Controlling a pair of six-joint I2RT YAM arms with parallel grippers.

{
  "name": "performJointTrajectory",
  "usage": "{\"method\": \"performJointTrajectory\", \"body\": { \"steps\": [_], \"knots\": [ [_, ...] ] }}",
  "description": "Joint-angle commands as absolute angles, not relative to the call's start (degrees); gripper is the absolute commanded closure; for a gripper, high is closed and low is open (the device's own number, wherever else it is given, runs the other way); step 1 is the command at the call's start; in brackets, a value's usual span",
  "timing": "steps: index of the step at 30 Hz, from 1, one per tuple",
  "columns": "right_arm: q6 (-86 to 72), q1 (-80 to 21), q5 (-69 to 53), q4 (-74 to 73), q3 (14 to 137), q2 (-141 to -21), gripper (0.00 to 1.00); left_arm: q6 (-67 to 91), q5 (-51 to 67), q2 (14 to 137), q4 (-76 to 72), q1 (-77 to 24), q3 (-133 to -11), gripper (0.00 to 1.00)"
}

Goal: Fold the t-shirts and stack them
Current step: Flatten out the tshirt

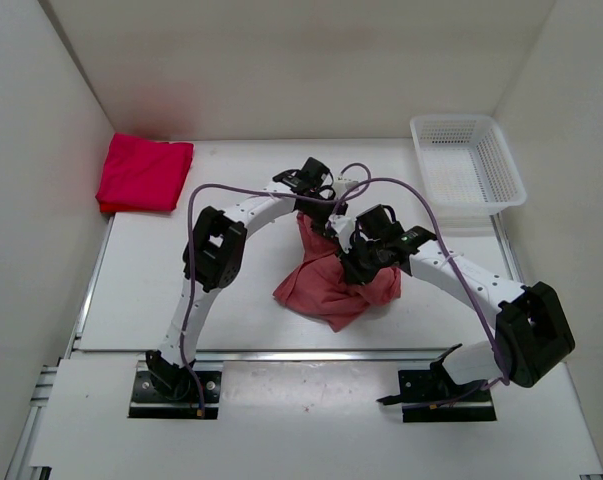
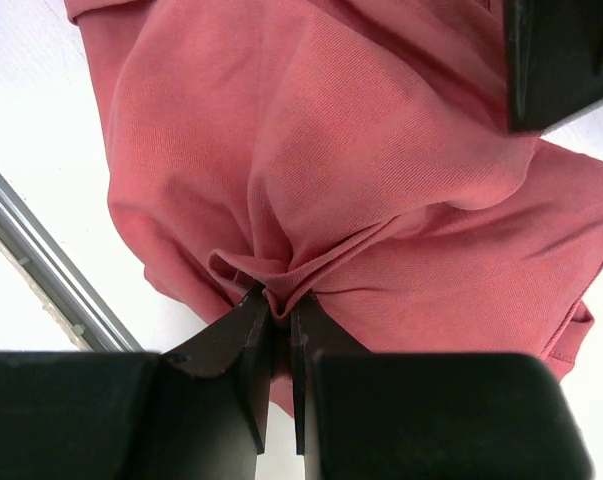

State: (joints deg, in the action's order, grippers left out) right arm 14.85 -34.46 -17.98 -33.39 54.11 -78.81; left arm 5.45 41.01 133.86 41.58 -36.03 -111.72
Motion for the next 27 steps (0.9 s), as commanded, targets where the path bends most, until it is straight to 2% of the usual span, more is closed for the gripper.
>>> {"method": "performJointTrajectory", "body": {
  "steps": [1,2,10,15,18,21,24,26,27],
  "knots": [
    [15.64,-34.11,-18.19,-32.26,56.95,-77.96,1.0,2.82,39.73,133.24,42.45,-35.42,-111.71,0.83],
    [15.47,-34.1,-18.11,-32.34,57.04,-77.96,1.0,2.64,39.2,132.81,42.63,-35.25,-110.93,0.99],
    [18.17,-28.57,-21.34,-33.84,61.69,-78.31,0.99,0.0,39.38,127.36,43.5,-30.07,-109.77,1.0],
    [21.97,-28.48,-22.75,-37.26,63.64,-77.61,0.78,-2.02,37.61,121.92,44.82,-26.99,-108.64,1.0],
    [21.54,-26.9,-23.29,-37.36,61.27,-76.47,0.72,-3.16,37.62,118.57,45.79,-25.93,-104.6,1.0],
    [21.27,-26.02,-21.1,-35.95,57.32,-74.62,0.61,-4.66,35.61,113.13,46.32,-25.05,-99.76,1.0],
    [21.8,-25.14,-19.34,-34.11,54.41,-74.35,0.63,-5.1,35.95,109.88,46.5,-25.48,-93.53,1.0],
    [22.32,-24.0,-17.94,-33.31,53.0,-74.27,0.85,-4.92,35.42,108.55,46.05,-27.06,-89.4,1.0],
    [22.59,-23.56,-16.71,-32.7,52.65,-73.75,0.89,-4.92,35.42,108.28,45.62,-27.77,-88.86,1.0]
  ]
}}
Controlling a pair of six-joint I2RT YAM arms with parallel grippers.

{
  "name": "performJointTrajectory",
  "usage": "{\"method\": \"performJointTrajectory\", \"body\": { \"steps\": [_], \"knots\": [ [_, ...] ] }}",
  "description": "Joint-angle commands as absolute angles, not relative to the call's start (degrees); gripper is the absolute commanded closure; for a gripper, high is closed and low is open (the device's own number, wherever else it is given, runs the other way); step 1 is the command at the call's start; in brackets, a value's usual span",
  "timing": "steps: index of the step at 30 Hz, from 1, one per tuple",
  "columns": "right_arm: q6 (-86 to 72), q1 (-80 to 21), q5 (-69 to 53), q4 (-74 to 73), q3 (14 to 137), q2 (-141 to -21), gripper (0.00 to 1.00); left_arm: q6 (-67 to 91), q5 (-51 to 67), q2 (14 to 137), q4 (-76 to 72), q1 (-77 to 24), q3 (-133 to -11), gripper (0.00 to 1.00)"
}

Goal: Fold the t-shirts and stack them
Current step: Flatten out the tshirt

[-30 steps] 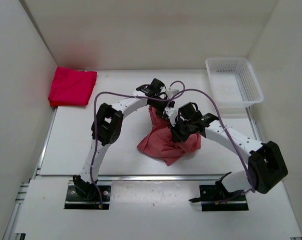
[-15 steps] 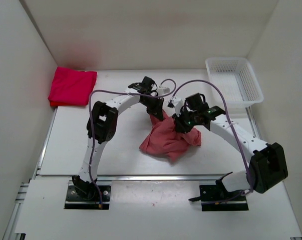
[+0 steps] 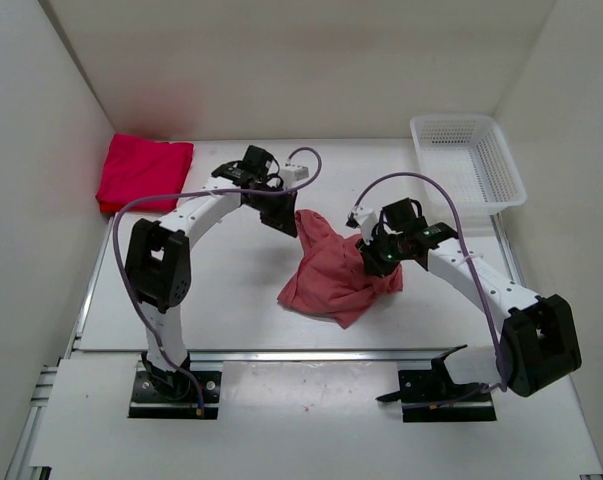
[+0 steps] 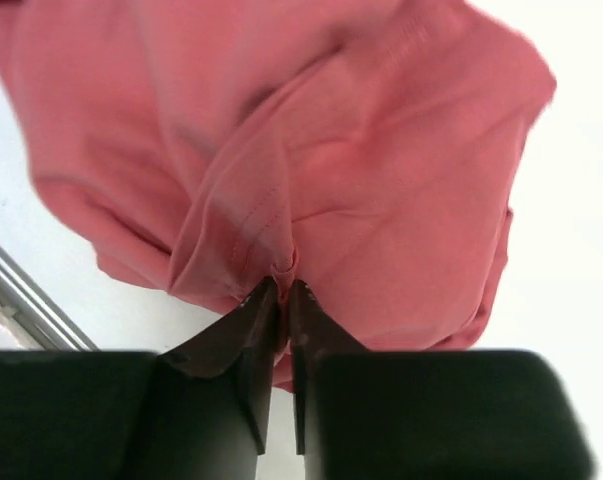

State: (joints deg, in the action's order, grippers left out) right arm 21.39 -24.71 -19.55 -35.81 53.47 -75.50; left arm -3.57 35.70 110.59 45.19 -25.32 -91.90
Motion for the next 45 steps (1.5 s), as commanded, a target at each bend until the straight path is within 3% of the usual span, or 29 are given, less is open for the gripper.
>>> {"method": "performJointTrajectory", "body": {
  "steps": [1,2,6,10,15,17,27,33,36,39,45],
  "knots": [
    [23.11,-23.12,-16.35,-32.7,52.65,-73.83,0.93,-4.4,34.72,108.28,45.88,-28.38,-88.6,1.0],
    [23.64,-23.03,-16.17,-32.7,52.73,-73.39,0.92,-4.57,34.37,108.46,45.44,-29.26,-89.46,1.0],
    [25.04,-25.56,-14.78,-33.05,53.87,-72.16,0.66,-3.52,33.14,111.7,45.35,-31.63,-95.34,0.91],
    [26.81,-30.57,-14.5,-33.92,54.4,-70.05,0.59,-2.91,31.99,113.46,45.0,-32.78,-98.35,0.82],
    [26.99,-37.08,-13.9,-34.11,56.25,-70.4,0.24,-2.37,30.06,114.61,44.47,-31.73,-99.75,0.76],
    [26.81,-40.68,-5.93,-31.3,54.42,-71.36,0.22,-2.2,29.62,115.13,44.56,-31.73,-100.19,0.76],
    [31.81,-42.01,8.86,-24.88,48.43,-72.86,0.28,-2.37,28.57,114.61,44.74,-30.32,-99.84,0.76],
    [30.85,-43.15,8.26,-25.67,48.78,-73.3,0.32,-2.46,28.48,114.34,44.82,-30.5,-100.11,0.76],
    [31.46,-42.54,9.57,-25.4,47.9,-72.95,0.47,-2.73,28.39,114.26,44.74,-30.32,-99.41,0.76],
    [31.47,-41.49,10.55,-25.4,47.9,-72.25,0.75,-2.9,28.39,114.26,44.74,-30.58,-99.84,0.76],
    [29.88,-41.48,10.64,-27.41,48.69,-70.93,0.99,-3.17,28.3,114.52,45.09,-31.46,-100.37,0.75]
  ]
}}
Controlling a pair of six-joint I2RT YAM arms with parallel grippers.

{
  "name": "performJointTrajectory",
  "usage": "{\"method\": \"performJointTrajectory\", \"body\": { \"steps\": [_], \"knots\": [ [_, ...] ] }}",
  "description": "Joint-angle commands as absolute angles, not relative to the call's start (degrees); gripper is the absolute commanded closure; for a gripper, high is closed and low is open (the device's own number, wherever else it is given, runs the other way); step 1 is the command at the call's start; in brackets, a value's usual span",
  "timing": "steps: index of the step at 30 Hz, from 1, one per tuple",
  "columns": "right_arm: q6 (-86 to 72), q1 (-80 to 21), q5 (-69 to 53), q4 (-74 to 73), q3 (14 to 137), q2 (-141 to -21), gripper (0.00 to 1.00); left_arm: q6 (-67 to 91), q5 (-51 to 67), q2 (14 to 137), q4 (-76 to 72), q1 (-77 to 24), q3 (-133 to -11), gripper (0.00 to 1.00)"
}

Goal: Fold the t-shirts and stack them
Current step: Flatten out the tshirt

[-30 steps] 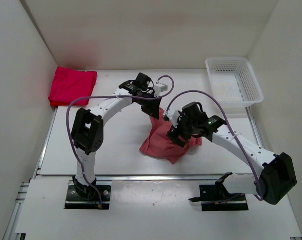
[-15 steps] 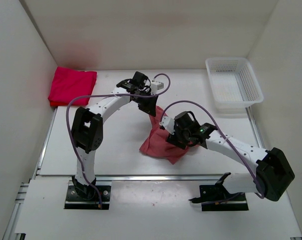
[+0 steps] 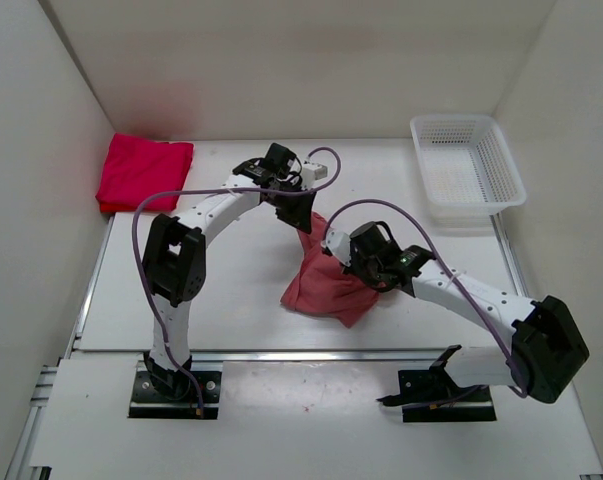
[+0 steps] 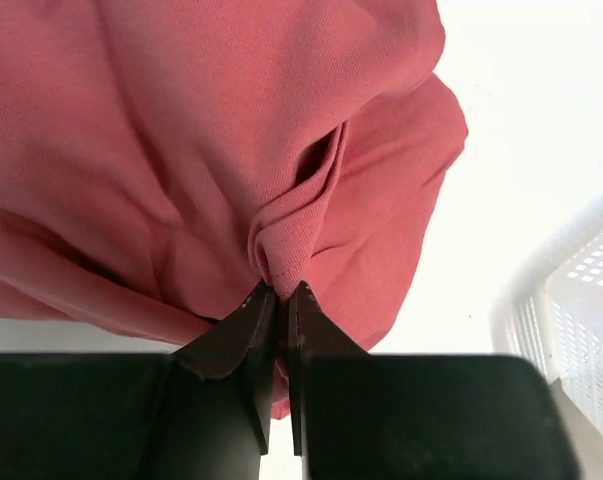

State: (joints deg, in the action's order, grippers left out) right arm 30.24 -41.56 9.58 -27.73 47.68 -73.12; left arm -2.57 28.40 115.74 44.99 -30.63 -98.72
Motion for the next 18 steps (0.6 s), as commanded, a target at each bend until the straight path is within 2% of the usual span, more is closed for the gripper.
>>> {"method": "performJointTrajectory", "body": {
  "steps": [1,6,10,13,18],
  "knots": [
    [29.71,-41.48,10.46,-27.33,48.78,-70.67,1.0,-3.08,28.3,115.04,45.0,-31.46,-100.2,0.76],
    [27.08,-38.59,9.06,-29.09,50.62,-69.88,1.0,-3.6,28.74,115.58,45.09,-31.82,-102.47,0.72],
    [25.41,-33.76,4.58,-31.98,52.29,-69.08,1.0,-3.25,30.59,118.9,44.56,-32.52,-106.6,0.58],
    [25.32,-33.4,3.61,-32.43,51.51,-68.12,1.0,-0.63,31.2,122.42,43.6,-34.01,-111.7,0.46],
    [24.96,-31.65,2.72,-33.4,50.1,-67.5,1.0,1.75,34.19,127.52,42.37,-35.59,-113.56,0.28]
  ]
}}
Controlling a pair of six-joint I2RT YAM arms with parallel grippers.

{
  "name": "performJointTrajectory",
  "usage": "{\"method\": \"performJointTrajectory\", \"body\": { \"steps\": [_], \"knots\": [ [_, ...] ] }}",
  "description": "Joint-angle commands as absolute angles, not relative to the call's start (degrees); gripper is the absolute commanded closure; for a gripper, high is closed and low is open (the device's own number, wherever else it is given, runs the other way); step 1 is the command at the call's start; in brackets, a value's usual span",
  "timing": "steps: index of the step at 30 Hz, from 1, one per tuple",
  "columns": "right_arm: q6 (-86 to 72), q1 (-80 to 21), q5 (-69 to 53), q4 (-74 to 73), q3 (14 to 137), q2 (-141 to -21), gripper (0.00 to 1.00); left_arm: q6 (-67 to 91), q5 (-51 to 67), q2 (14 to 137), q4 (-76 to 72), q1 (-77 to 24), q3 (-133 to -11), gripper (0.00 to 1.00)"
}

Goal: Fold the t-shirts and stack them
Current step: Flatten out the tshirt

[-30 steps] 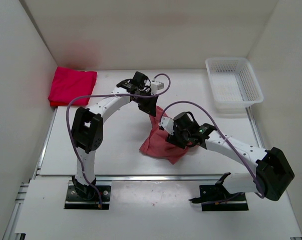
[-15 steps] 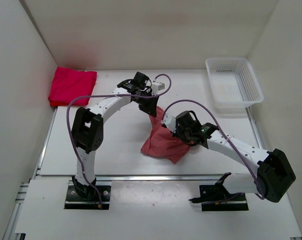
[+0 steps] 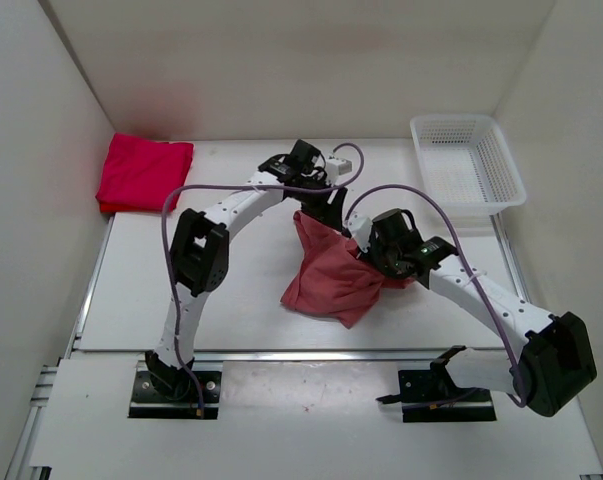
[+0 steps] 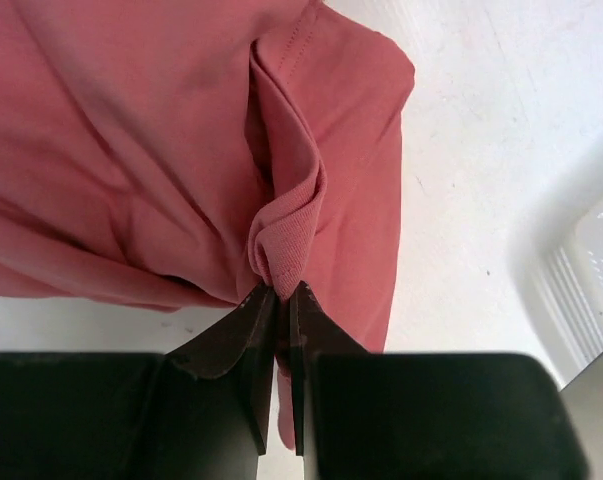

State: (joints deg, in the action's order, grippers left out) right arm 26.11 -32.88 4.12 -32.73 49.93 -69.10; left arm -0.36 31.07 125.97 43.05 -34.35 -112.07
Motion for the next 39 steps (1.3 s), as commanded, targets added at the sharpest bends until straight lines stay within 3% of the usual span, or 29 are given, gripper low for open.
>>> {"method": "performJointTrajectory", "body": {
  "steps": [1,7,12,14,17,19,20,31,39],
  "knots": [
    [25.05,-31.55,2.9,-33.22,49.92,-67.59,1.0,1.84,34.45,128.14,42.45,-35.77,-113.29,0.27],
    [24.61,-28.92,2.81,-33.48,49.57,-67.76,1.0,1.58,34.02,130.52,43.24,-37.44,-113.9,0.17],
    [24.88,-28.65,2.72,-34.27,49.92,-67.5,1.0,0.0,28.48,132.01,44.2,-39.03,-114.79,0.23],
    [25.22,-28.56,2.73,-34.19,49.92,-67.42,1.0,-2.88,26.99,132.19,44.74,-39.9,-114.52,0.31],
    [25.84,-27.51,3.25,-33.93,50.01,-67.15,1.0,-6.23,25.76,132.63,47.1,-40.78,-112.6,0.57],
    [25.66,-26.37,4.04,-33.05,50.36,-67.06,1.0,-7.03,25.32,132.1,47.55,-40.96,-110.58,0.89],
    [25.84,-26.19,4.04,-32.61,50.45,-67.32,1.0,-7.29,25.57,131.75,47.46,-40.7,-109.17,1.0],
    [24.89,-19.0,7.29,-23.21,57.47,-70.21,0.99,-9.05,21.62,122.19,45.53,-29.11,-117.6,1.0],
    [22.41,-9.67,7.65,-16.36,83.54,-79.36,1.0,-10.63,10.47,109.62,41.75,-13.2,-122.86,1.0]
  ]
}}
